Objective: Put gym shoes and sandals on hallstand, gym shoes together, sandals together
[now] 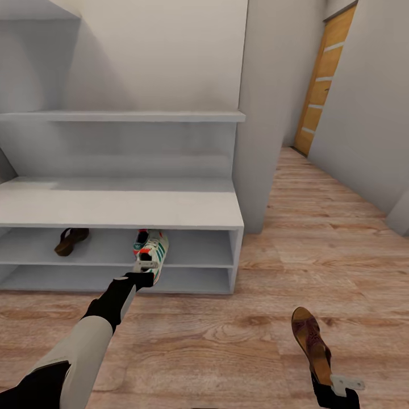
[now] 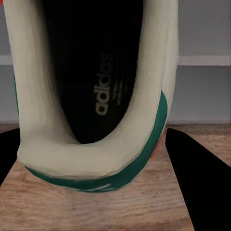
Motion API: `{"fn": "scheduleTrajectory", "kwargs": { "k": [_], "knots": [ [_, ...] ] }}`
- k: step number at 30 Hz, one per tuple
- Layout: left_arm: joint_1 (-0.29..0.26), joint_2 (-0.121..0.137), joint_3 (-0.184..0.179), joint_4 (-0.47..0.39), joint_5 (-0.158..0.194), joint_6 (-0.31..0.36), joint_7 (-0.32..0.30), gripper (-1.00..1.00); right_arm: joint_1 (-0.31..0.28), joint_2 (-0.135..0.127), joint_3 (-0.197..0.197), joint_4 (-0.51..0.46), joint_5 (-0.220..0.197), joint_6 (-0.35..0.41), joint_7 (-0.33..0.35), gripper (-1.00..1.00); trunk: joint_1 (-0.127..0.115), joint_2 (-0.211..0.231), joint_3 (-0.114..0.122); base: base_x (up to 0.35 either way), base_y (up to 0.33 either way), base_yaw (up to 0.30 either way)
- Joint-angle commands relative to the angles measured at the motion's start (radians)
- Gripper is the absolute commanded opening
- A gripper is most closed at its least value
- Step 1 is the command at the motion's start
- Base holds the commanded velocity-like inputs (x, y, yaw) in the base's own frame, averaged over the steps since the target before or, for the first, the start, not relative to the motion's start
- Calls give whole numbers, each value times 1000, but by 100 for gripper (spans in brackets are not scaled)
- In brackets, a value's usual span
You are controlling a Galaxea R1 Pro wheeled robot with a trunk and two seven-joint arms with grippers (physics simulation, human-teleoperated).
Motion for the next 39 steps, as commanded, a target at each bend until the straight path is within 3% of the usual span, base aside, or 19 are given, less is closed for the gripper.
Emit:
{"fn": "scheduleTrajectory", "kwargs": {
  "k": [1,6,13,39],
  "knots": [
    [0,-1,8,-2,-11,5,-9,-100,-1,0,-9,1,8,-4,3,-100,0,0,-1,26,0,0],
    [0,-1,8,-2,-10,2,-8,-100,-1,0,-9,1,9,-4,3,-100,0,0,-1,98,-11,0],
    [0,-1,8,13,-8,-57,-8,-100,-1,0,-9,1,8,-4,3,-100,0,0,-1,272,-54,0],
    [1,-1,8,13,-9,-60,-8,-100,-1,1,-9,0,6,-4,5,-100,0,-1,-5,100,-27,0]
  ]
}}
